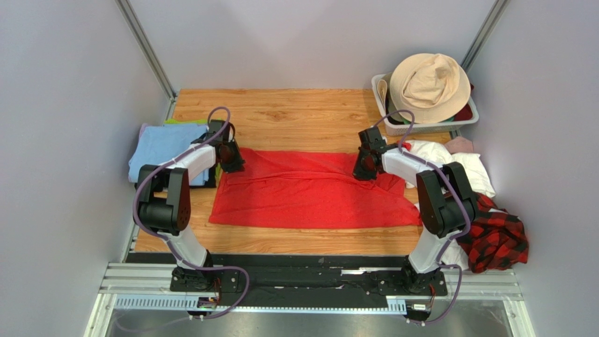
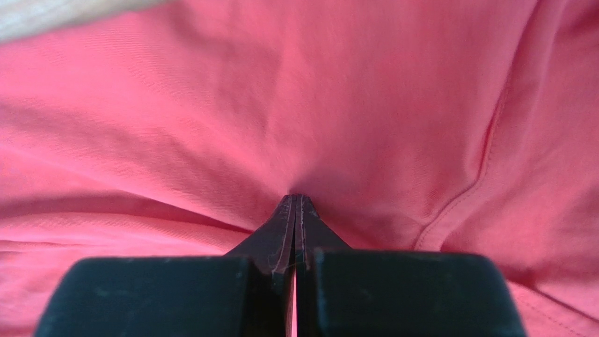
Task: Fold and stack the mixed laundry pile
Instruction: Fold the tank top at the center of the board.
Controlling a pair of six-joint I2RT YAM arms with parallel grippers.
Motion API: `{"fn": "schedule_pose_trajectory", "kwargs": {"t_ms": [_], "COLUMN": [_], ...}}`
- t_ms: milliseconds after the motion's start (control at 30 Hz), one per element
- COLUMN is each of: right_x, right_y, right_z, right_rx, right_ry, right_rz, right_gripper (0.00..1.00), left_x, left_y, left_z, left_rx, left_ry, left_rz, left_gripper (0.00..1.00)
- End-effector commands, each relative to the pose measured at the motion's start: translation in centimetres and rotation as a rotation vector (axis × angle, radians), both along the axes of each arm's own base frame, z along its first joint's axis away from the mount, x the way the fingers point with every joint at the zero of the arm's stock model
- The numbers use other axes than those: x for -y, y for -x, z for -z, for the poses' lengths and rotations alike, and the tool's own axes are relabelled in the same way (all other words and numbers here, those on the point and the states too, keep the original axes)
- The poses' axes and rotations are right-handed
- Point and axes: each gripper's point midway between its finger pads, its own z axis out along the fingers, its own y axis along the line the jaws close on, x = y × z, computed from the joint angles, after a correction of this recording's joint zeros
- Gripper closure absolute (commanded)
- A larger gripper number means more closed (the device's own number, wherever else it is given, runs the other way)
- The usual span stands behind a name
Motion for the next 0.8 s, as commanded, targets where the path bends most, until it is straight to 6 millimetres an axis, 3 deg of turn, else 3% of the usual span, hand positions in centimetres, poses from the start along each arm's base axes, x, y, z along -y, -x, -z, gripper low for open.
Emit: {"fn": "schedule_pose_trajectory", "kwargs": {"t_ms": [0,133,267,400,500,600,767], "right_x": [-0.1,0.5,1.0,0.6,-0.9,-3.2,-6.4], "right_y": [1.6,2.9,3.0,1.7,0.5,0.0,-0.8], "right_z": [0.0,0.1,0.2,-1.9,-4.1,-5.5,-5.7], "right_rx": [0.016,0.023,0.015,0.061,0.102,0.117,0.107], "right_ry": [-0.052,-0.048,-0.022,-0.031,-0.081,-0.154,-0.223], "right_rz": [0.040,0.064,0.075,0.060,0.025,-0.034,-0.092], "right_gripper": [1.00,1.00,1.00,1.00,1.00,1.00,1.00], "left_x": [-0.5,-2.0,-2.4,-2.4,-2.1,0.4,5.3], "left_y": [1.0,2.3,2.1,1.1,1.0,1.1,0.3], "left_z": [0.7,1.8,0.9,-2.8,-5.2,-6.4,-7.5], "left_rx": [-0.026,-0.044,-0.018,0.087,0.140,0.171,0.185], "left_ry": [0.021,0.032,0.024,0.009,-0.018,0.012,0.087], "left_rz": [-0.006,-0.061,-0.068,-0.028,-0.012,0.052,0.175], "left_gripper": [1.00,1.00,1.00,1.00,1.00,1.00,1.00]}}
